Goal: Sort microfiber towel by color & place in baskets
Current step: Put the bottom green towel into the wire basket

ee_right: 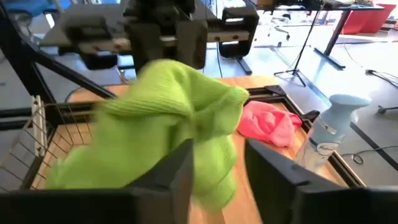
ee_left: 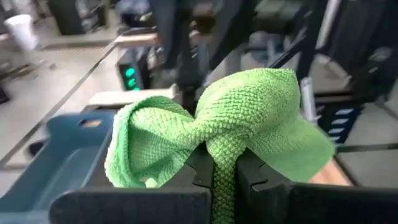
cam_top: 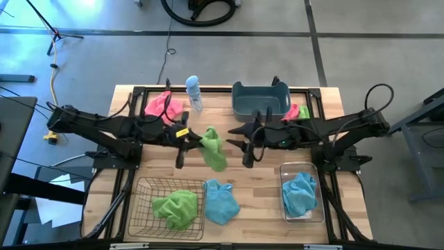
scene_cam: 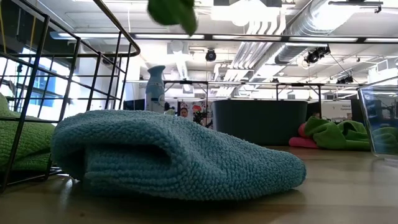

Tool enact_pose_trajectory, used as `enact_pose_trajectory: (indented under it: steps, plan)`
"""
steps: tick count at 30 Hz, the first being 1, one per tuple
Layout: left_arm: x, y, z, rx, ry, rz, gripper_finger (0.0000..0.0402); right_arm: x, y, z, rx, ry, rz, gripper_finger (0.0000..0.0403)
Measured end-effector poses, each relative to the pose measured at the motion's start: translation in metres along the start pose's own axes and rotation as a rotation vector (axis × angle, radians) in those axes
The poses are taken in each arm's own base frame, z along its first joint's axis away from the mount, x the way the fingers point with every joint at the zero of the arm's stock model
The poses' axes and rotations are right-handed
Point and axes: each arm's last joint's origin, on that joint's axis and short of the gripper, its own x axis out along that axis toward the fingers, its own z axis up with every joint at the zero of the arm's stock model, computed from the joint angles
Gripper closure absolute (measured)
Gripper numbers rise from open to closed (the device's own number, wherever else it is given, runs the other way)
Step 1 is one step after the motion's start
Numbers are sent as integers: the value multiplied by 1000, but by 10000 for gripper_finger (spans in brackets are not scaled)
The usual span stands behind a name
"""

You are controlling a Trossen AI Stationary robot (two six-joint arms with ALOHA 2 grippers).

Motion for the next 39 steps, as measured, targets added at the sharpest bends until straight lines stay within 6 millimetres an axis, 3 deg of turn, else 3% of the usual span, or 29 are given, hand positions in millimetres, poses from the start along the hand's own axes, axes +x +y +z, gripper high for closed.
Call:
enact_pose_trajectory:
  steps: [6,13,18,23,29,33,39]
  plan:
    - [-25,4,-5,-50,91,17,401,-26,-10,4,15,23,-7,187]
    - [-55,-9,-28,-174,251,19,401,-42,-19,-15,92,231,-56,178]
    - [-65,-37,-40,-260,288,-27,401,-49,-26,-33,93,398,-153,178]
    - [-71,-79,-49,-374,368,-163,401,-54,-33,-41,81,434,-336,178]
    - [-86,-124,-38,-616,455,-284,401,-55,-34,-41,68,424,-373,178]
    - [-88,-142,-39,-821,513,-211,401,-55,-35,-41,104,417,-381,178]
    - [-71,-158,-70,-913,695,55,401,-55,-35,-41,151,407,-392,178]
